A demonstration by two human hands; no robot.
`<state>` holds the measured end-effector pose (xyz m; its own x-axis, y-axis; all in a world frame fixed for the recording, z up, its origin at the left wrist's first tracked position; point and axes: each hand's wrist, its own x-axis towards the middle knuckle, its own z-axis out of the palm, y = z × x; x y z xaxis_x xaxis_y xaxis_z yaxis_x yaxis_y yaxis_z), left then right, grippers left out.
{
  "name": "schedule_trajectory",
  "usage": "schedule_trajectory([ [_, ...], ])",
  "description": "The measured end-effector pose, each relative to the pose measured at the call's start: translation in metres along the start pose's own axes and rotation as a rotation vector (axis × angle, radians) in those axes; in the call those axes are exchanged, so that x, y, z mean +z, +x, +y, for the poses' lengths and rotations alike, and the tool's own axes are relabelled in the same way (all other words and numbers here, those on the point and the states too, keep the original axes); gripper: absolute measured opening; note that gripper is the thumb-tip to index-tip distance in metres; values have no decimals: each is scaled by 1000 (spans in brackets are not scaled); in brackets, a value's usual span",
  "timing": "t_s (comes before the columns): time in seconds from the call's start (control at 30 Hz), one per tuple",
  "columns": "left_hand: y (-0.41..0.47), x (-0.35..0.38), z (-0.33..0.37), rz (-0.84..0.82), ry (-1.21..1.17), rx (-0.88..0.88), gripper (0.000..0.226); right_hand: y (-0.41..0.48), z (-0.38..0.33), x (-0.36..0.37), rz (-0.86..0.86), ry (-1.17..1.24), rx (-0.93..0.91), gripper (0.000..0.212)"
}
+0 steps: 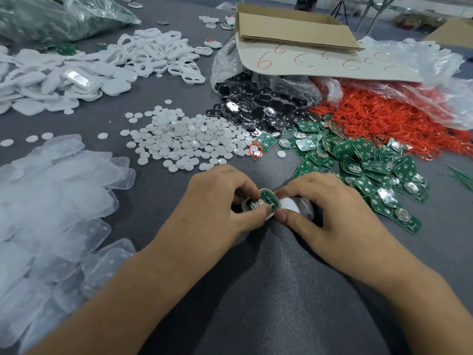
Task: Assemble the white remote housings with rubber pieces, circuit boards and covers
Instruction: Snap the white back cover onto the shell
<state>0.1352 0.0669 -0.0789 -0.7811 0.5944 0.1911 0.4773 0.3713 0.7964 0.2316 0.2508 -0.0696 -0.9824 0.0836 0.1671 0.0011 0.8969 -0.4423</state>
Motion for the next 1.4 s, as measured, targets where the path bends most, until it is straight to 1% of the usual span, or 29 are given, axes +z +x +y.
schedule_trajectory([
  [0.27, -1, 1, 0, 2, 32, 22, 18, 1, -2, 0, -5, -11, -3, 23],
  [0.3, -1, 2, -1, 3, 36, 26, 18, 1, -2, -1, -14, -11, -4, 26],
  [0.4, -2, 1, -2, -6, -7, 11, 19, -1, 2, -7, -88, -14, 12, 48],
  [0.43, -2, 0, -2, -7, -32, 2, 20, -2, 3, -9, -107, -22, 19, 51],
  [0.5, -3, -3, -3, -2, -64, -10, 28, -3, 6, -14, -115, -39, 22, 44],
  [0.57, -3, -7, -3, -12, -36, -8, 43, -3, 7, -15, -96, -49, 14, 36],
  [0.63, -4, -8, -3, -59, 45, 4, 54, -3, 6, -15, -63, -37, 19, 34],
  [0.7, -6, -8, -1, -102, 102, 9, 59, -3, 5, -17, -11, -2, 16, 35],
  [0.77, -6, -7, 0, -124, 109, 4, 61, -2, 1, -19, 32, 30, -12, 34],
  [0.83, -6, -7, 1, -139, 76, 3, 60, -1, -5, -18, 38, 60, -59, 33],
  [1.1, -4, -11, 0, -185, -47, 20, 59, 10, -16, -16, -101, -20, -165, 34],
  [1.4, 1, -13, -3, -176, -121, 12, 65, 25, -24, -21, -172, -113, -268, 29],
])
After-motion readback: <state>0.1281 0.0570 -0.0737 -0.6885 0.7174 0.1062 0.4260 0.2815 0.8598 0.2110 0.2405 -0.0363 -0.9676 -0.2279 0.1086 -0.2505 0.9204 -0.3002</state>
